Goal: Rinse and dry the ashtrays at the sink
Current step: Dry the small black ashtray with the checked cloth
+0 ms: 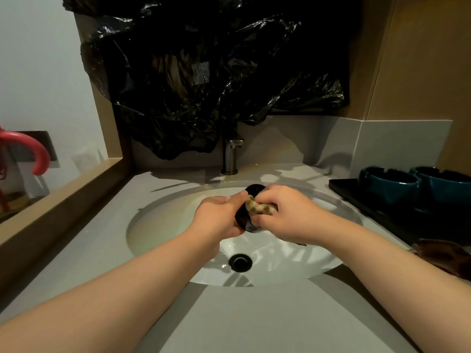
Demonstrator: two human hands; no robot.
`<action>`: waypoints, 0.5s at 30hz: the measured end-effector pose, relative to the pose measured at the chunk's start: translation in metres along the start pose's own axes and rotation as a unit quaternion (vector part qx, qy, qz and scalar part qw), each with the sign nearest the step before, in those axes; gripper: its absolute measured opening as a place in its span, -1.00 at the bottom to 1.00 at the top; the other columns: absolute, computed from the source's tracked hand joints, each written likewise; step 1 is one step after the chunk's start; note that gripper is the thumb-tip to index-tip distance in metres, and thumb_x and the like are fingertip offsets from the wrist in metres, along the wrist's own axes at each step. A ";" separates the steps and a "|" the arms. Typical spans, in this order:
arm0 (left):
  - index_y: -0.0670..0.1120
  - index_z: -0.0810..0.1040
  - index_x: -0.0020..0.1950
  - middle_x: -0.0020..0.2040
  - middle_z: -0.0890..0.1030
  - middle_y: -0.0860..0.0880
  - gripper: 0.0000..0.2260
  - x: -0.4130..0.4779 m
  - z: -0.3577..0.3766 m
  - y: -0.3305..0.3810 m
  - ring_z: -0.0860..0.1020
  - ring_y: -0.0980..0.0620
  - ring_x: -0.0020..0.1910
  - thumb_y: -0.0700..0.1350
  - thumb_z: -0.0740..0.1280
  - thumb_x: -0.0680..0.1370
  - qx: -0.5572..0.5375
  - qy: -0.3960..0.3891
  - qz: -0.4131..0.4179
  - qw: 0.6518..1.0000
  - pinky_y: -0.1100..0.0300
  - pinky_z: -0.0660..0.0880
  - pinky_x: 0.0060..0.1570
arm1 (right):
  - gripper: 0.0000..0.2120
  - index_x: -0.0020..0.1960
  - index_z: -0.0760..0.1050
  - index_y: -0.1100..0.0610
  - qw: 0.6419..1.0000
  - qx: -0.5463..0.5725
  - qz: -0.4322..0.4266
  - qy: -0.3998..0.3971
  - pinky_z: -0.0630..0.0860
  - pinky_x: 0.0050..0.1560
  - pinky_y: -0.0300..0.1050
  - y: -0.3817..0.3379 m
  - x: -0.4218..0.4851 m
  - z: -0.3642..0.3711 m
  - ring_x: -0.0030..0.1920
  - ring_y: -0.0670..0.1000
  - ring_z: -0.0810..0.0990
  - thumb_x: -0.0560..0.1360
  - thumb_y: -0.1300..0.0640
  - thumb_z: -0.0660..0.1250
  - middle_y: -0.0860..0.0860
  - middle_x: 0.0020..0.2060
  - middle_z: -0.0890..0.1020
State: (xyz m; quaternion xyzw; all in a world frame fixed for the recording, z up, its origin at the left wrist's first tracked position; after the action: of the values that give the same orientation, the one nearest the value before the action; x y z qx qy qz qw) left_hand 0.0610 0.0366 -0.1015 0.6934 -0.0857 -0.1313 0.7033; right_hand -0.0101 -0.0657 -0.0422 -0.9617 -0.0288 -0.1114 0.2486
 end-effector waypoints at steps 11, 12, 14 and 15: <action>-0.20 0.58 0.05 -0.04 0.68 -0.17 -0.74 -0.002 0.006 0.006 0.68 -0.11 -0.06 -0.01 0.35 0.56 -0.008 -0.009 0.037 0.999 0.04 0.63 -0.03 | -0.79 -0.02 0.58 0.25 0.969 0.095 0.143 0.179 0.49 -0.29 -0.16 0.024 -0.003 -0.024 -0.24 0.00 0.58 0.42 0.14 0.39 0.12 -0.19 0.65; -0.19 0.58 0.05 -0.04 0.68 -0.17 -0.75 -0.003 0.008 0.006 0.68 -0.11 -0.07 -0.01 0.34 0.56 -0.004 -0.014 0.040 0.999 0.03 0.63 -0.02 | -0.80 -0.01 0.57 0.23 0.965 0.116 0.136 0.190 0.52 -0.19 -0.12 0.022 -0.004 -0.023 -0.19 0.00 0.60 0.44 0.12 0.39 0.10 -0.16 0.65; -0.19 0.58 0.05 -0.05 0.69 -0.19 -0.75 -0.003 0.009 0.007 0.69 -0.12 -0.09 -0.02 0.33 0.57 -0.010 -0.022 0.039 0.999 0.01 0.62 0.01 | -0.91 -0.12 0.55 0.11 0.957 0.173 0.128 0.193 0.56 -0.08 -0.07 0.021 -0.005 -0.019 -0.14 -0.01 0.62 0.46 0.09 0.39 0.04 -0.19 0.65; -0.20 0.58 0.06 -0.06 0.69 -0.20 -0.75 -0.003 0.009 0.007 0.69 -0.12 -0.10 -0.02 0.32 0.58 -0.013 -0.027 0.038 0.999 0.01 0.62 0.02 | -0.89 -0.17 0.54 0.09 0.951 0.210 0.130 0.184 0.59 -0.04 -0.03 0.022 -0.004 -0.016 -0.13 0.01 0.64 0.47 0.07 0.38 0.04 -0.21 0.65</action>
State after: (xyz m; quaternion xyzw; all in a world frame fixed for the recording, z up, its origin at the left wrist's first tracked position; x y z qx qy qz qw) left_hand 0.0560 0.0290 -0.0939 0.6767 -0.1292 -0.1236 0.7142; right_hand -0.0150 -0.0930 -0.0399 -0.8460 0.1197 -0.2448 0.4582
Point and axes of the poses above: each hand's wrist, its own x-axis towards the middle knuckle, its own z-axis out of the palm, y = z × x, the point moved 8 cm from there along x, towards the middle knuckle
